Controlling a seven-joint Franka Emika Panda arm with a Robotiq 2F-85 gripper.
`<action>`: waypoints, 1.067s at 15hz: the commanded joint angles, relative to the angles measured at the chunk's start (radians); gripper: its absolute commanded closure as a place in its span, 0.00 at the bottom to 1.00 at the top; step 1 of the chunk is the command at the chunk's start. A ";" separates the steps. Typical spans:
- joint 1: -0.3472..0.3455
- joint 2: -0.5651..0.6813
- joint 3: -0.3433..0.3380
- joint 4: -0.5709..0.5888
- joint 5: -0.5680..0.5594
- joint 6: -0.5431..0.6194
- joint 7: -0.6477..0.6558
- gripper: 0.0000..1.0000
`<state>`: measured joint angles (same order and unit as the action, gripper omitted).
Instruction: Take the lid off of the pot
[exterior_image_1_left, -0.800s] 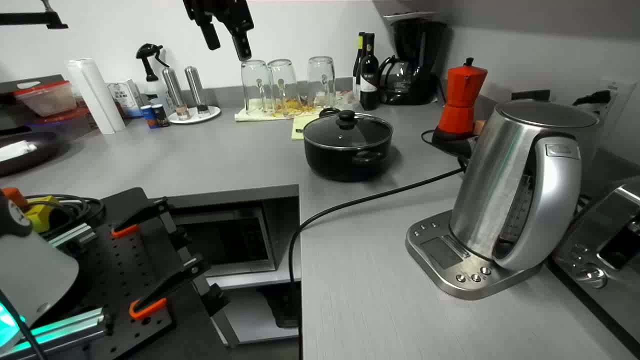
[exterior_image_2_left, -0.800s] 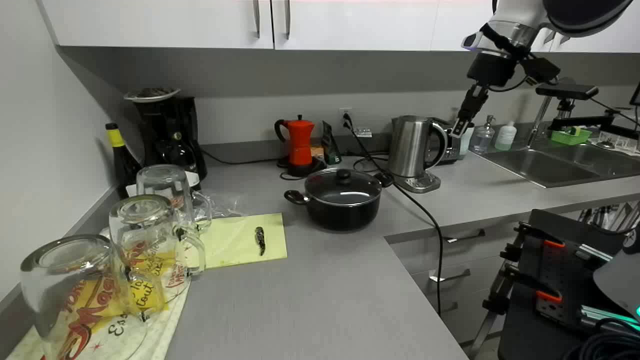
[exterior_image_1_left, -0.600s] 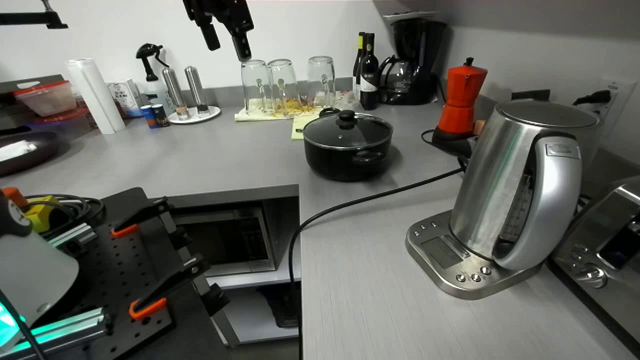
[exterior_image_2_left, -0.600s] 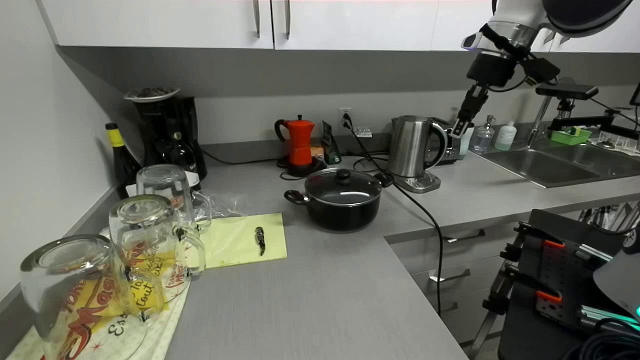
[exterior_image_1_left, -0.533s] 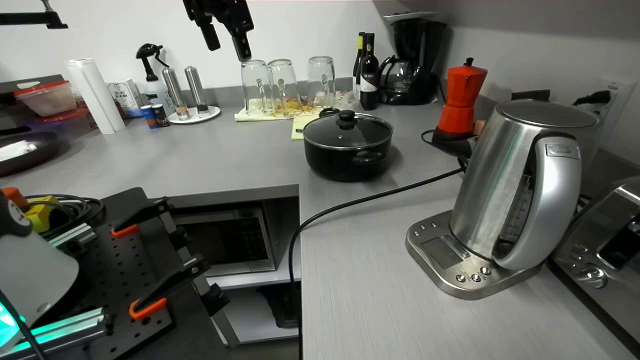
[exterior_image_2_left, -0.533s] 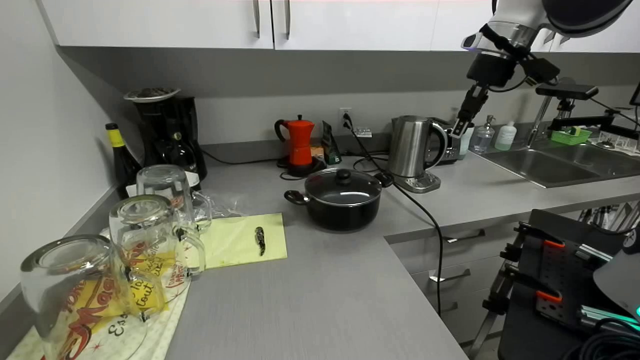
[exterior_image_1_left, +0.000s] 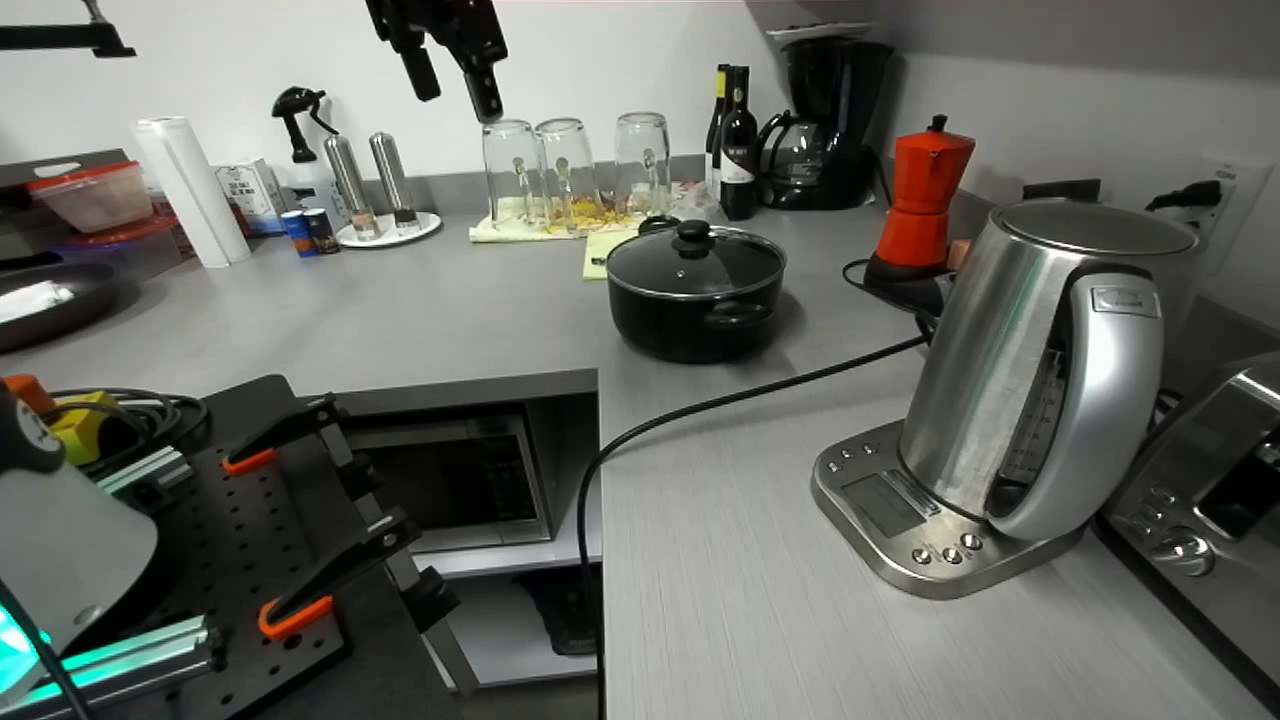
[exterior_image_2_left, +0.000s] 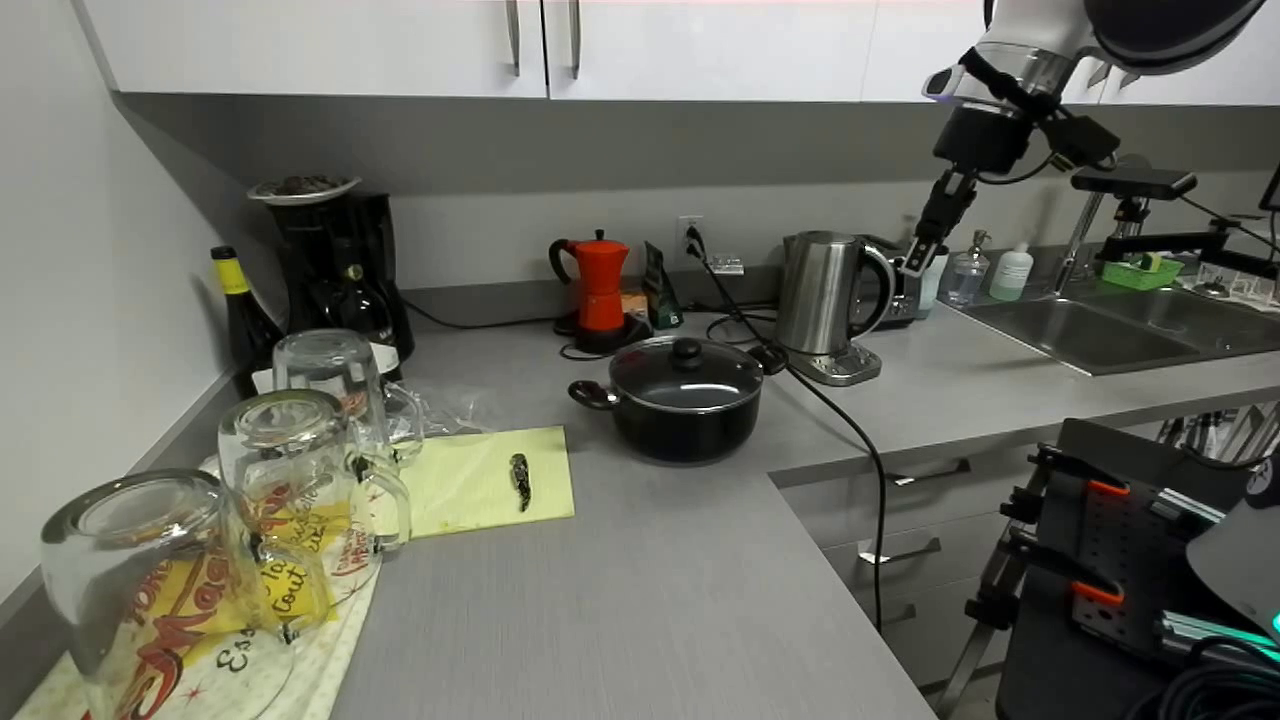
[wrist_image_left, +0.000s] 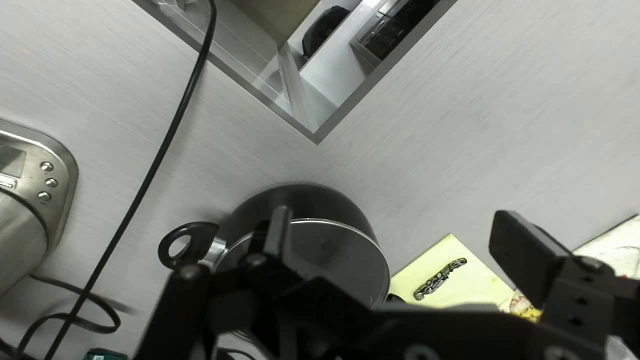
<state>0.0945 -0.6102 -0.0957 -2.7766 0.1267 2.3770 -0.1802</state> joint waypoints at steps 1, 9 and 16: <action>-0.002 0.032 0.012 0.031 0.003 -0.009 0.003 0.00; -0.007 0.280 0.032 0.276 0.011 -0.020 0.041 0.00; -0.033 0.570 0.074 0.618 -0.010 -0.065 0.156 0.00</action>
<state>0.0818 -0.1841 -0.0477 -2.3377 0.1262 2.3695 -0.0858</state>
